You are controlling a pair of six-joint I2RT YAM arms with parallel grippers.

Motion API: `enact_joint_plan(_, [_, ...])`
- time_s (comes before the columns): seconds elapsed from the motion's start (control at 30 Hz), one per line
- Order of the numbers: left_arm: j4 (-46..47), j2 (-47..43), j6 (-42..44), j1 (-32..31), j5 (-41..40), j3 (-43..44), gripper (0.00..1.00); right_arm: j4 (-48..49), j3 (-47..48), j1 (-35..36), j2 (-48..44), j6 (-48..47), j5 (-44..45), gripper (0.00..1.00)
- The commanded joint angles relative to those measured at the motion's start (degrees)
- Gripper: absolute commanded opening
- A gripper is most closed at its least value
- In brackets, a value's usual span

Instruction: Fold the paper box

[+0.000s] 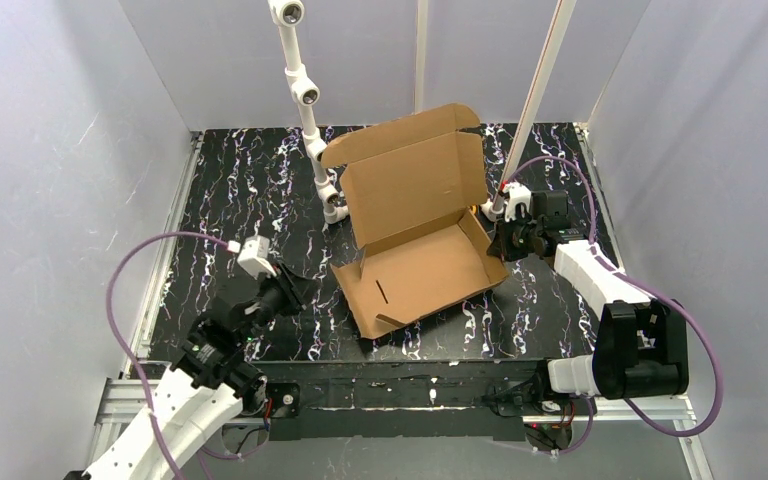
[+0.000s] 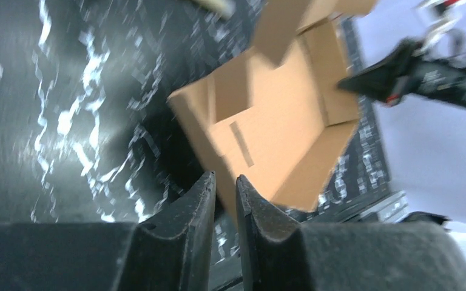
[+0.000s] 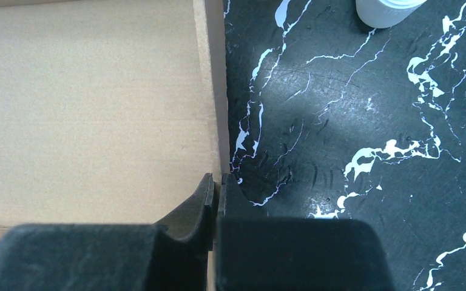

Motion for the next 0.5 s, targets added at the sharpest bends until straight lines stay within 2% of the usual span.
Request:
enact_joint_plan(0.0, [2.2,3.1,-6.1,0.2,2.1,-9.1,0.16,0.6,0.5,0.0,0.3,0.4,-2.1,0.01])
enact_joint_plan(0.2, [22.3,15.3,-11.2,0.2,9.7,-16.7,0.16,0.4,0.7,0.2,1.2,0.1,-2.1,0.01])
enact_joint_plan(0.33, [29.4,20.6,-11.3,0.1,11.1,-17.4,0.18,0.2,0.7,0.7,1.4,-0.2,-2.2,0.01])
enact_joint_plan(0.47, [34.4,25.1,-10.6,0.0,11.4,-16.6,0.24,0.3,0.8,1.5,1.5,-0.3,-2.1,0.01])
